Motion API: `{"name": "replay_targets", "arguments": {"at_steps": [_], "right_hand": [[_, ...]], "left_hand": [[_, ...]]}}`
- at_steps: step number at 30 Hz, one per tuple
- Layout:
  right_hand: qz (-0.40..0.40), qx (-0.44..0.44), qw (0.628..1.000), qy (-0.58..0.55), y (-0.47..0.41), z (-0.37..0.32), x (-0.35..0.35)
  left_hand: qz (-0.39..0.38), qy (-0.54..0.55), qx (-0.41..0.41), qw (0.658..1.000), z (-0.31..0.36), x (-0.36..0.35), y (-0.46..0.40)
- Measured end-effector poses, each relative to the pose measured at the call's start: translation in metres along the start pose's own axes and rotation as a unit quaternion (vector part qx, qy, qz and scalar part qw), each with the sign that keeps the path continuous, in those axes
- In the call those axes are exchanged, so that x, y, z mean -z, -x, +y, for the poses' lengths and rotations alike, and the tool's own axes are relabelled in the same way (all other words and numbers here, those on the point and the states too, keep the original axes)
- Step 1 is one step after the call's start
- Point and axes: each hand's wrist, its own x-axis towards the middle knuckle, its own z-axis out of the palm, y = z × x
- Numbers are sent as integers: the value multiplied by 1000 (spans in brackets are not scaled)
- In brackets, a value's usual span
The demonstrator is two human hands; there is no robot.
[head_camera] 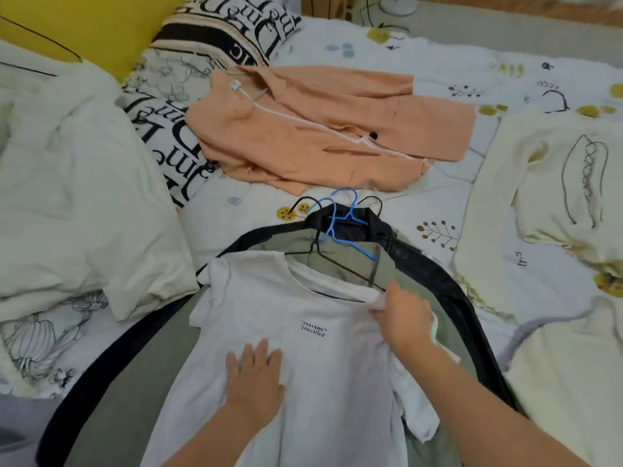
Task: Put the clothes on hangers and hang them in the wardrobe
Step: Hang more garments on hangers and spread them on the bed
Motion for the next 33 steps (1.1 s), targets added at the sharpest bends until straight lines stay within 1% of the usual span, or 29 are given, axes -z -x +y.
{"name": "replay_targets", "arguments": {"at_steps": [2, 4, 5, 7, 10, 12, 14, 16, 17, 20, 24, 27, 31, 33], "right_hand": [[29, 0, 999, -22, 20, 3, 12], [62, 4, 995, -81, 40, 7, 31], [76, 3, 991, -108, 49, 11, 43], [90, 1, 986, -139, 69, 17, 66], [100, -1, 981, -165, 96, 30, 97], [109, 8, 981, -163, 111, 39, 118], [144, 20, 974, -175, 125, 49, 141], [197, 42, 960, -193, 140, 60, 167], [210, 41, 955, -206, 146, 68, 181], [224, 37, 952, -205, 168, 97, 218], [252, 51, 950, -179, 210, 144, 259], [257, 41, 944, -202, 251, 193, 283], [273, 47, 934, -228, 309, 271, 301], [283, 38, 932, -224, 339, 312, 310]], "left_hand": [[74, 43, 21, 996, 2, 17, 9], [210, 123, 27, 970, 4, 41, 17], [260, 150, 24, 954, 3, 56, 20], [354, 143, 27, 924, -4, 88, 30], [464, 106, 33, 879, -16, 145, 51], [483, 71, -2, 873, -18, 176, 67], [462, 54, -53, 883, -15, 203, 88], [434, 47, -104, 894, -10, 225, 109], [431, 44, -113, 894, -3, 235, 122], [472, 29, -135, 871, 22, 253, 156], [522, 65, -142, 838, 71, 267, 197], [543, 75, -145, 824, 117, 270, 234], [577, 59, -203, 788, 188, 266, 287], [594, 72, -235, 766, 226, 259, 308]]}}
